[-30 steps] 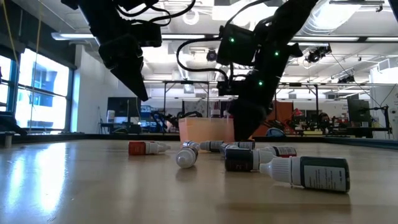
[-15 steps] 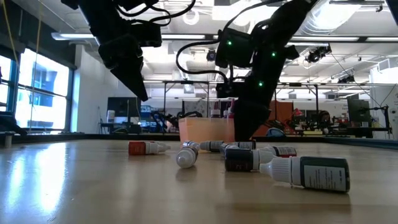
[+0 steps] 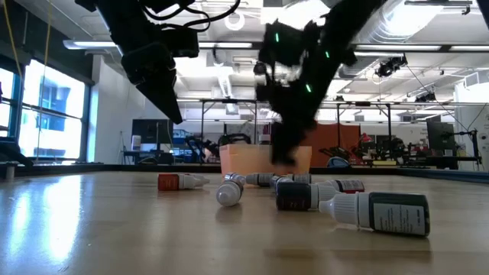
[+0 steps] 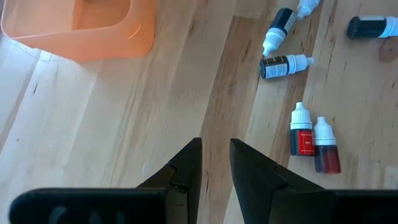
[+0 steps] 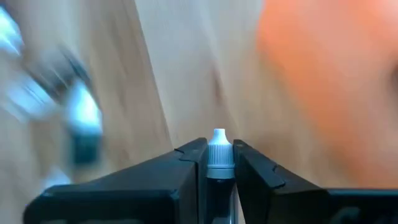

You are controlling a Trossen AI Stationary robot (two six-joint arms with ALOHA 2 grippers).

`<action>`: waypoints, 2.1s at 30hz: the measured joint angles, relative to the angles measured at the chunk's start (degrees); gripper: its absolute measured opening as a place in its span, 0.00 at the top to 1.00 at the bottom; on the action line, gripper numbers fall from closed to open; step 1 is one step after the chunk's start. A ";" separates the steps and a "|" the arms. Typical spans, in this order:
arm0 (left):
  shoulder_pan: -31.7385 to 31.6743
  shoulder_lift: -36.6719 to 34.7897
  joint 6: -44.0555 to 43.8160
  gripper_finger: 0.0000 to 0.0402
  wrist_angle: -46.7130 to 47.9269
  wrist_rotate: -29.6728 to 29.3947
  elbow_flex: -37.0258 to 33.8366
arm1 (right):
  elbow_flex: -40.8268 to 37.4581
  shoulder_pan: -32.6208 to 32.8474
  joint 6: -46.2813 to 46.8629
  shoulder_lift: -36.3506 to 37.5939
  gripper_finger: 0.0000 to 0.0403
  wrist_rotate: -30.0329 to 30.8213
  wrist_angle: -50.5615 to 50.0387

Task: Pick & Place food coloring
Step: Put the small violet food coloring bottle into the orange bin, then put the small red food coloring bottle into the orange bin

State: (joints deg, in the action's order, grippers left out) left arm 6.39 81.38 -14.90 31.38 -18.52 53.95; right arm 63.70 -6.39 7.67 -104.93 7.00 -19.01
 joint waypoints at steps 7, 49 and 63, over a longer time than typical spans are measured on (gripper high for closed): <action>0.00 0.00 -2.89 0.80 -0.73 0.07 0.00 | 7.24 -0.67 -9.83 1.31 0.88 10.02 6.86; 0.43 5.29 2.67 0.79 -3.42 14.80 -0.09 | 8.35 10.34 -10.54 3.14 0.66 -2.69 -7.52; 0.35 11.37 4.63 0.59 -9.00 16.33 -0.09 | 0.36 15.06 2.58 3.06 0.59 1.91 -8.71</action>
State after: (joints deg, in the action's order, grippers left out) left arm 6.74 92.76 -10.28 22.38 -2.19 53.87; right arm 64.06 8.67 10.25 -101.86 8.91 -27.72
